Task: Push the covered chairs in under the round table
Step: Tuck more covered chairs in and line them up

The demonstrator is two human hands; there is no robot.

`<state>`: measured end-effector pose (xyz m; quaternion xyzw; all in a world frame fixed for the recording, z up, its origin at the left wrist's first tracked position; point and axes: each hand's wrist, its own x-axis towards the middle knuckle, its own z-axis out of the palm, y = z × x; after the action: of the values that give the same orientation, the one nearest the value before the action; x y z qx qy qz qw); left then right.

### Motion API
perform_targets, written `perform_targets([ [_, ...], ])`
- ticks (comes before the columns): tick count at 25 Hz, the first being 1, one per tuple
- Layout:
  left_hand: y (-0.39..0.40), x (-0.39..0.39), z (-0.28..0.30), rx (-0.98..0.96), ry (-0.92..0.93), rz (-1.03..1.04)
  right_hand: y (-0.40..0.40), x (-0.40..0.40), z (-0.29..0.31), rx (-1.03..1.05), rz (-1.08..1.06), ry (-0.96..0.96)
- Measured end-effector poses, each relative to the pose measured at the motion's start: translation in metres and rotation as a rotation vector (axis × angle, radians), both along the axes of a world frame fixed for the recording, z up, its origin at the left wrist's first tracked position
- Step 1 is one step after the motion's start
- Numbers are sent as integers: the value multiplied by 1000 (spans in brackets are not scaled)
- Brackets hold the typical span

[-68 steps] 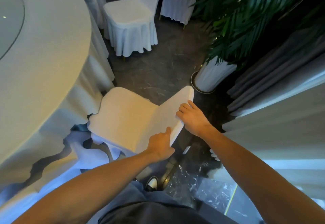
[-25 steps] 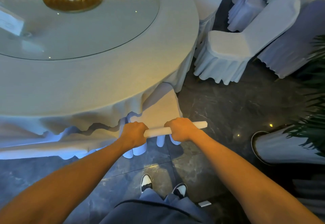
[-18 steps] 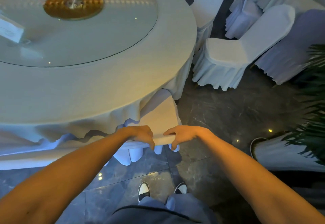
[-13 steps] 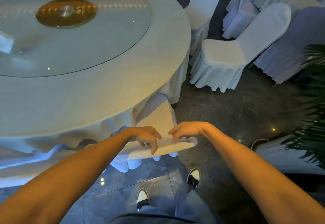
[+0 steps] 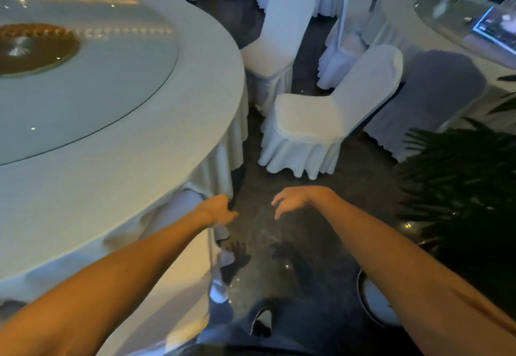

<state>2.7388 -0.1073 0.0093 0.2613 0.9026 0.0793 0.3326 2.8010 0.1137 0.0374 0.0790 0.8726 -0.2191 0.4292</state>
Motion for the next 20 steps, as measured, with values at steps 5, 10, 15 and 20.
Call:
perform_targets([
  [5,103,-46,-2,85,55,44,106,-40,12,98,-50,132],
  [10,209,-112,-9,23,104,-20,202,-89,7,217,-73,115],
  [15,344,-223,-15,190,-20,-108,327,-177,-5,222,-178,50],
  [20,492,-331,7,134,-135,148,430,-255,20,234,-307,81],
])
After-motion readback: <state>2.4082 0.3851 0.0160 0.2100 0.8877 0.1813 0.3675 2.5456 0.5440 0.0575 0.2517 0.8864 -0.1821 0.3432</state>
